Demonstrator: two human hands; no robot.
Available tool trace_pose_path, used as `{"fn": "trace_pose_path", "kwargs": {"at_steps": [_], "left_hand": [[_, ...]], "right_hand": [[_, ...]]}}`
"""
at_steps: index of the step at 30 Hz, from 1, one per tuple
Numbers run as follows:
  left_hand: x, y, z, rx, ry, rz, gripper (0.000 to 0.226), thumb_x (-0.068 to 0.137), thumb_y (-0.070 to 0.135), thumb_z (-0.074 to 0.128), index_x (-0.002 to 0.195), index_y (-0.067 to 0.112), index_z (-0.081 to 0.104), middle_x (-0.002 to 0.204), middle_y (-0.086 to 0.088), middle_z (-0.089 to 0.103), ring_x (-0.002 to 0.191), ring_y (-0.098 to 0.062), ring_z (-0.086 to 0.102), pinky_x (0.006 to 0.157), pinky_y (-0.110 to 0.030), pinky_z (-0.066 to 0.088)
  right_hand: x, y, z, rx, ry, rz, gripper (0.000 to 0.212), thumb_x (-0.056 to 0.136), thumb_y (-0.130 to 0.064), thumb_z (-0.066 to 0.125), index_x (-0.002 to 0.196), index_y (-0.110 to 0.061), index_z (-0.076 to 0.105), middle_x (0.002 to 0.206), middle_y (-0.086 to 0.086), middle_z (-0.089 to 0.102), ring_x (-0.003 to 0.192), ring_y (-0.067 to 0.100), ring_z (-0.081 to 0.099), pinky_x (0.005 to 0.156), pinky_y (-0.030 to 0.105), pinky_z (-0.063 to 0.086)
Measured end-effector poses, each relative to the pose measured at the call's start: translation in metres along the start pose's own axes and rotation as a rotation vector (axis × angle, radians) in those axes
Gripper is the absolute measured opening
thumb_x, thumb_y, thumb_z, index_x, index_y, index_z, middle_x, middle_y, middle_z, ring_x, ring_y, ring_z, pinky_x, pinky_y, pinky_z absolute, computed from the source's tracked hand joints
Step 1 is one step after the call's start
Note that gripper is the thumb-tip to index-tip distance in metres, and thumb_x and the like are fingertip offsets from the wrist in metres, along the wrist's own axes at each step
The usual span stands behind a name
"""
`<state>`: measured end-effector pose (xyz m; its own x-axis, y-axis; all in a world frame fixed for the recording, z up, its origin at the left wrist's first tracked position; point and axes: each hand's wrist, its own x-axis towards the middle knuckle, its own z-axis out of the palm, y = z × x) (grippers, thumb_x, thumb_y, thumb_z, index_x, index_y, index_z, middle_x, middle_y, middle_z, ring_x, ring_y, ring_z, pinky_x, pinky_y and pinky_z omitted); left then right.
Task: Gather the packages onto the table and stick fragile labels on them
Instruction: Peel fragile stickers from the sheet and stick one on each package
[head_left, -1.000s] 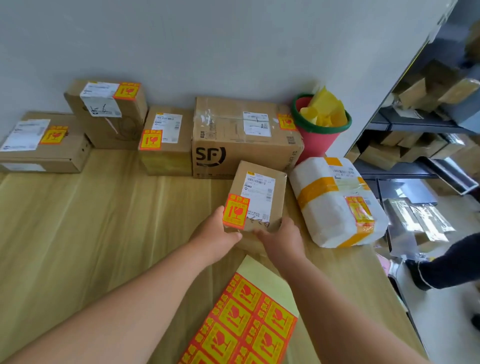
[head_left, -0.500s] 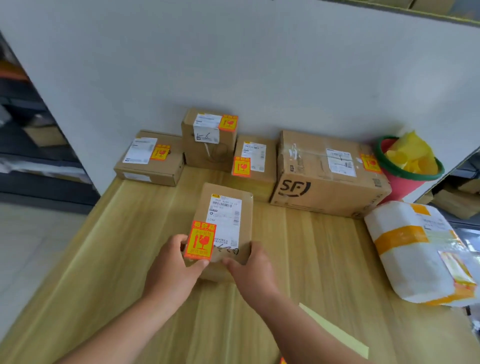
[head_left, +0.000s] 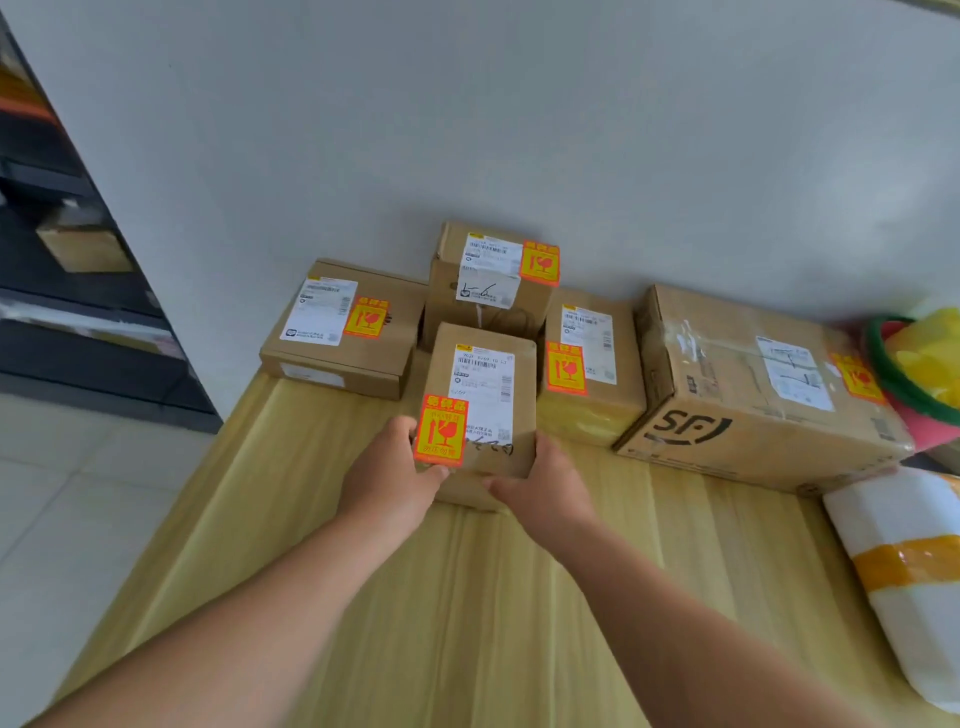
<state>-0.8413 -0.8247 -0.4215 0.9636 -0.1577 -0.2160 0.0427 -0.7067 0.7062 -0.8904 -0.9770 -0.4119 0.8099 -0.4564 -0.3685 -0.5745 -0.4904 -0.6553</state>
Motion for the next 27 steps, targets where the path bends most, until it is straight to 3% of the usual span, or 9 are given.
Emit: {"fn": "trace_pose_path", "kwargs": {"at_steps": [4, 8, 11, 14, 17, 20, 27], "left_hand": [[0.025, 0.004, 0.005, 0.034, -0.006, 0.044, 0.035, 0.081, 0.031, 0.069, 0.11, 0.027, 0.048, 0.1, 0.01, 0.062, 0.078, -0.02, 0.065, 0.073, -0.036, 0.052], [0.035, 0.008, 0.005, 0.125, 0.027, 0.082, 0.037, 0.085, 0.036, 0.066, 0.116, 0.027, 0.047, 0.093, 0.011, 0.055, 0.081, -0.02, 0.058, 0.066, -0.031, 0.044], [0.039, 0.011, 0.005, 0.169, 0.038, 0.099, 0.037, 0.086, 0.037, 0.064, 0.117, 0.025, 0.047, 0.091, 0.009, 0.055, 0.075, -0.019, 0.052, 0.061, -0.03, 0.037], [0.043, 0.016, 0.006, 0.251, 0.034, 0.097, 0.038, 0.087, 0.038, 0.062, 0.118, 0.023, 0.047, 0.102, 0.003, 0.061, 0.078, -0.02, 0.054, 0.063, -0.03, 0.039], [0.037, 0.018, 0.007, 0.329, 0.033, 0.088, 0.049, 0.085, 0.042, 0.064, 0.124, 0.02, 0.045, 0.117, -0.005, 0.057, 0.101, -0.027, 0.057, 0.074, -0.037, 0.047], [0.017, 0.022, 0.008, 0.426, 0.068, 0.121, 0.076, 0.084, 0.045, 0.064, 0.143, 0.015, 0.028, 0.14, -0.009, 0.041, 0.125, -0.029, 0.043, 0.097, -0.041, 0.041], [-0.066, 0.044, 0.017, 0.612, 0.047, 0.298, 0.078, 0.086, 0.051, 0.056, 0.148, 0.017, 0.021, 0.155, -0.009, 0.021, 0.141, -0.027, 0.022, 0.112, -0.04, 0.023]], "right_hand": [[0.021, 0.001, -0.004, -0.126, 0.061, -0.029, 0.046, 0.08, -0.026, 0.072, 0.118, -0.018, 0.048, 0.114, 0.0, 0.055, 0.096, 0.019, 0.058, 0.075, 0.032, 0.05], [0.033, 0.001, -0.004, -0.229, 0.087, -0.077, 0.045, 0.084, -0.034, 0.069, 0.12, -0.017, 0.047, 0.117, 0.002, 0.054, 0.105, 0.021, 0.054, 0.078, 0.03, 0.042], [0.038, -0.001, -0.004, -0.271, 0.089, -0.078, 0.055, 0.086, -0.037, 0.066, 0.13, -0.016, 0.041, 0.122, 0.004, 0.053, 0.111, 0.024, 0.053, 0.084, 0.034, 0.044], [0.04, -0.002, -0.004, -0.297, 0.084, -0.067, 0.067, 0.087, -0.04, 0.063, 0.14, -0.015, 0.032, 0.126, 0.007, 0.053, 0.114, 0.027, 0.052, 0.091, 0.039, 0.047], [0.032, -0.001, -0.008, -0.303, 0.07, -0.064, 0.071, 0.088, -0.038, 0.063, 0.144, -0.015, 0.027, 0.132, 0.009, 0.049, 0.12, 0.028, 0.05, 0.096, 0.041, 0.046], [0.012, 0.005, -0.018, -0.354, 0.046, -0.111, 0.076, 0.091, -0.036, 0.061, 0.15, -0.017, 0.017, 0.147, 0.008, 0.035, 0.133, 0.028, 0.038, 0.102, 0.041, 0.04], [-0.057, 0.045, -0.064, -0.5, 0.045, -0.253, 0.067, 0.094, -0.043, 0.053, 0.149, -0.017, 0.024, 0.153, 0.005, 0.028, 0.136, 0.028, 0.033, 0.107, 0.041, 0.035]]}}
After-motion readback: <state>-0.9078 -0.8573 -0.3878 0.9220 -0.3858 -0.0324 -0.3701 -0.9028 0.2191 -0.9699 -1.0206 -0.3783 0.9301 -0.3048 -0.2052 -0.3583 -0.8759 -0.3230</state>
